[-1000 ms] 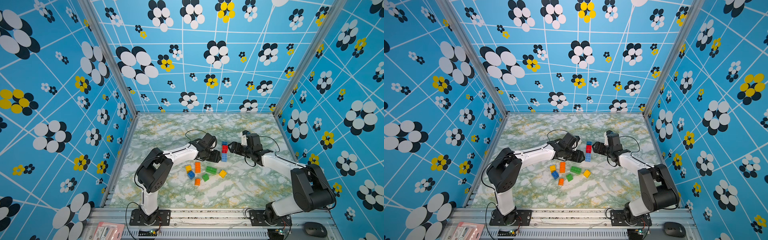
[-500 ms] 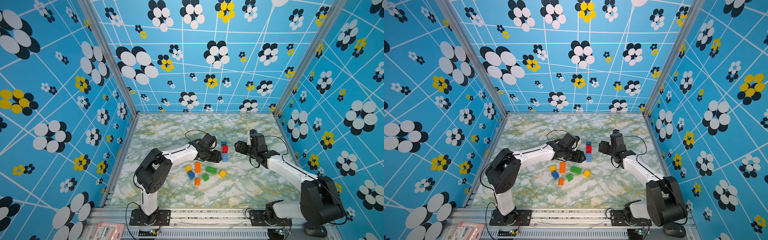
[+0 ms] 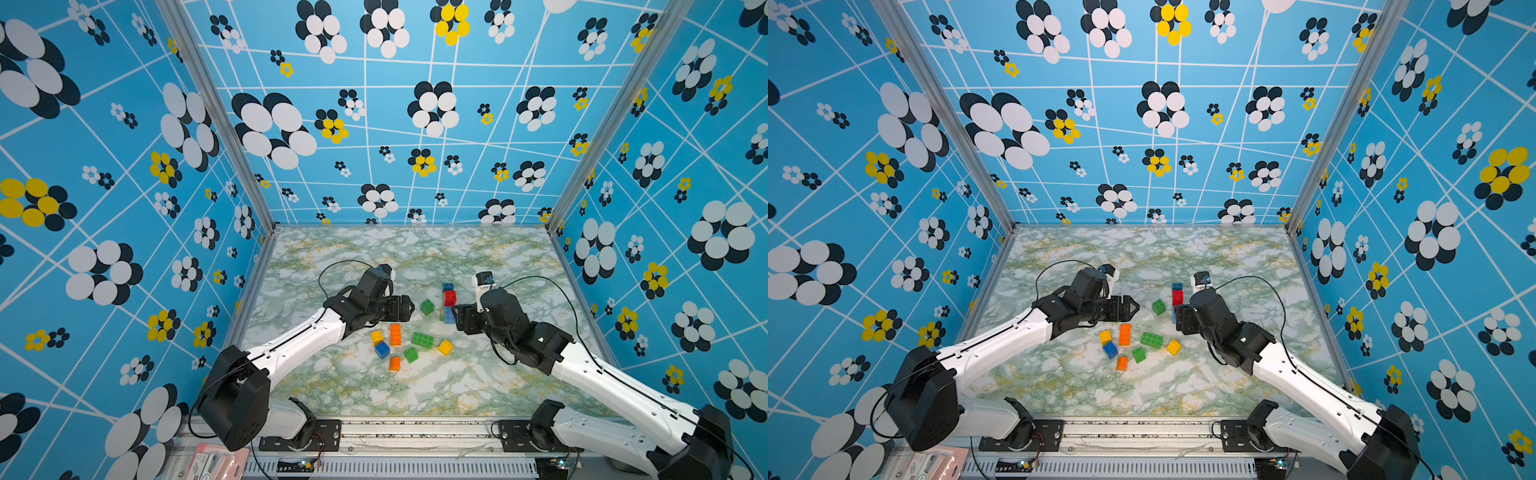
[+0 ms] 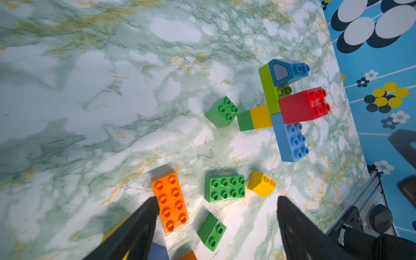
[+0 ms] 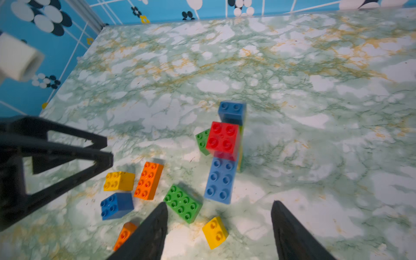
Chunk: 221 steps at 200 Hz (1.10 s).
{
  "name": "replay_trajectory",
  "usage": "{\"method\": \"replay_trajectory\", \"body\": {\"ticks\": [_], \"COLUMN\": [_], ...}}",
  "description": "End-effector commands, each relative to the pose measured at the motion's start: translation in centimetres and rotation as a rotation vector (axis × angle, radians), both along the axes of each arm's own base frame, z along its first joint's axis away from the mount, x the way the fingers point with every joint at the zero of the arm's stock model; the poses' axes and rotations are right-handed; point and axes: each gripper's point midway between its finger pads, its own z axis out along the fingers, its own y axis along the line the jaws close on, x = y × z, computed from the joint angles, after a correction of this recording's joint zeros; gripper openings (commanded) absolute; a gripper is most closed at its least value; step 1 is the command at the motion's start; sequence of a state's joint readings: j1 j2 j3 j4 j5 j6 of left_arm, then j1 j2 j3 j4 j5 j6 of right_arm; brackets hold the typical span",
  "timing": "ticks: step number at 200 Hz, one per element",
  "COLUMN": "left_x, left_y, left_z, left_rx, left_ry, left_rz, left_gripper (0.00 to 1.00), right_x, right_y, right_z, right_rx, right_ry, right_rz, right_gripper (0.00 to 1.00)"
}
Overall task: Assemble a fork with lego
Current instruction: Pick up the lego brick from the center of the board.
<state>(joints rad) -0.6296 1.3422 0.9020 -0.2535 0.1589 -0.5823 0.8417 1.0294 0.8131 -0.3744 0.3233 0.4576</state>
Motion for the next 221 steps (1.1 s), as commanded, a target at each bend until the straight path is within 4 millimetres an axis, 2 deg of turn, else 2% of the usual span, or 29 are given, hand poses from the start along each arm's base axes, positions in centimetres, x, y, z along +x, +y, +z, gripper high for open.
{"method": "replay_trajectory", "body": {"ticks": [1, 16, 28, 53, 81, 113, 145, 180, 221], "left_x": [-0.3, -0.8, -1.1, -1.4, -1.5, -1.4, -1.3, -1.3, -1.2], "left_y": [2.6, 3.7, 4.4, 5.8, 6.9, 6.9, 6.9, 6.9, 6.8], "left_z": [0.0, -0.1, -0.5, -1.3, -1.7, -1.6, -1.7, -1.8, -1.7], "left_rx": [-0.018, -0.078, -0.138, -0.198, -0.227, -0.234, -0.223, -0.223, -0.221], "left_ry": [-0.03, -0.03, -0.014, 0.005, 0.015, 0.018, 0.019, 0.022, 0.018], "left_rz": [0.088, 0.117, 0.136, 0.186, 0.215, 0.201, 0.194, 0.19, 0.188], "left_gripper": [0.87, 0.86, 0.86, 0.86, 0.86, 0.85, 0.83, 0.82, 0.81], "right_x": [-2.4, -4.2, -5.4, -6.6, -7.1, -6.9, -5.6, -5.1, -4.2], "right_y": [2.5, 5.5, 8.0, 10.9, 11.9, 12.3, 11.7, 12.3, 12.8], "right_z": [-0.4, -1.3, -2.9, -6.9, -10.8, -13.2, -13.9, -14.6, -14.5], "right_rx": [-0.084, -0.111, -0.113, -0.075, -0.136, -0.185, -0.249, -0.259, -0.26], "right_ry": [0.005, 0.021, 0.056, 0.149, 0.231, 0.269, 0.248, 0.249, 0.236], "right_rz": [0.057, 0.151, 0.228, 0.305, 0.344, 0.332, 0.259, 0.254, 0.226], "right_gripper": [0.73, 0.72, 0.71, 0.7, 0.68, 0.64, 0.58, 0.55, 0.5]}}
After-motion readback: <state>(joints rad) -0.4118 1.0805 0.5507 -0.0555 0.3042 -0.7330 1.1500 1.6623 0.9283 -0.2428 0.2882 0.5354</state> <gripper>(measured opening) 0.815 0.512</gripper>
